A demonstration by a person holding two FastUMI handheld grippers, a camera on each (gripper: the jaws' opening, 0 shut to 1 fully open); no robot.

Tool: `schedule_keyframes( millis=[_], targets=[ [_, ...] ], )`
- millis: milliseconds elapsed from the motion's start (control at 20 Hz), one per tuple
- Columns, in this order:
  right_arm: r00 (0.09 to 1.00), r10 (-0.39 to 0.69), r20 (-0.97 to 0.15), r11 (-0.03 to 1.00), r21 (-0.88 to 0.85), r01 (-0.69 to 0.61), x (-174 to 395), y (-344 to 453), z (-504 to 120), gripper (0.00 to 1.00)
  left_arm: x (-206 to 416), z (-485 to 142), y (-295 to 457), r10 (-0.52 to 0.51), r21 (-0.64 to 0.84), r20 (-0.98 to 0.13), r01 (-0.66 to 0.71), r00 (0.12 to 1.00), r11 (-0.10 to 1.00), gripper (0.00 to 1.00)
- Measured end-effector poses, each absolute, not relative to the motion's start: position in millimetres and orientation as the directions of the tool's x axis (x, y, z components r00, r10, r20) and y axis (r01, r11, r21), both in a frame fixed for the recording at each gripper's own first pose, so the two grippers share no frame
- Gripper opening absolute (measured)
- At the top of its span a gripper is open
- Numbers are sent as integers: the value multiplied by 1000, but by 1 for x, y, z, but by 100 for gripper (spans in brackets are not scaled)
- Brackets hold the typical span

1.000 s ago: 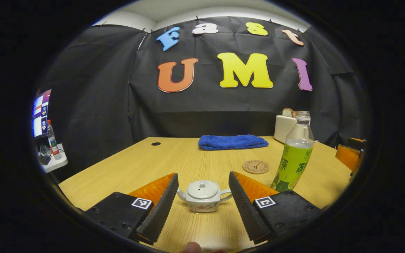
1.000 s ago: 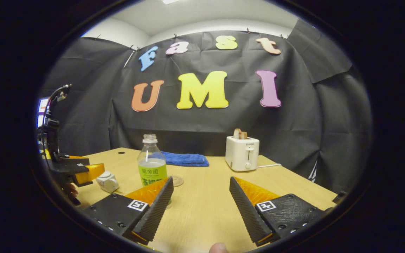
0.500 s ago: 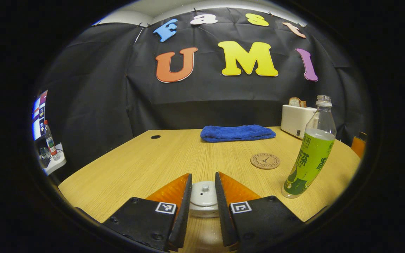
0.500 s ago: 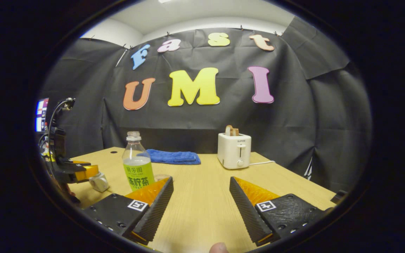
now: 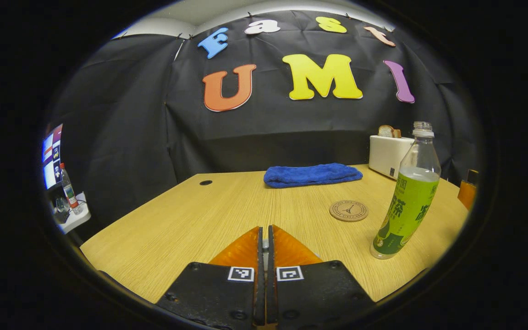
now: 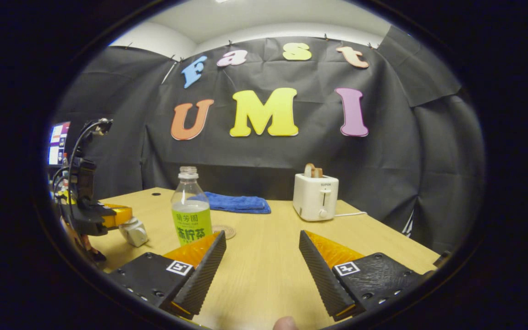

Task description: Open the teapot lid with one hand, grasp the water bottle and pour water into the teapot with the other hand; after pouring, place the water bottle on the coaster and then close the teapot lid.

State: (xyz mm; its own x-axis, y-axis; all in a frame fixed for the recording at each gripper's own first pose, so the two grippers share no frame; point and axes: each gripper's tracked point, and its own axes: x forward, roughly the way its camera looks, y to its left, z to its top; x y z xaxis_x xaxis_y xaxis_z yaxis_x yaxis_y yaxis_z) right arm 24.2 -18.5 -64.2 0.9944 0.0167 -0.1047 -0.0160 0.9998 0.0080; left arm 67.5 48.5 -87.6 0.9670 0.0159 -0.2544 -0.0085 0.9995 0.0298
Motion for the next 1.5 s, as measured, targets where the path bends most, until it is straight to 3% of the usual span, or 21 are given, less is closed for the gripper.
schedule_keyframes(
  millis=[300,500,1250,1300,1450,1500],
  targets=[
    [978,183,-103,983,47,-179,17,25,-63,98,59,-64,49,-10,13,-203,13,979,1000,3],
    [963,234,-134,972,33,-231,21,51,-71,96,46,-45,50,-31,4,-150,32,988,999,3],
    [960,199,-198,980,34,-196,86,99,-95,96,28,-51,82,7,-26,-148,-11,989,1000,3],
    [961,195,-195,981,32,-193,86,99,-95,95,28,-52,84,5,-29,-146,-10,989,1000,3],
    [963,191,-192,982,29,-189,87,100,-92,75,29,-51,85,-5,-37,-140,0,990,999,3],
    [959,203,-197,979,18,-203,87,105,-92,75,30,-51,87,-8,-36,-139,3,990,999,3]
  ],
)
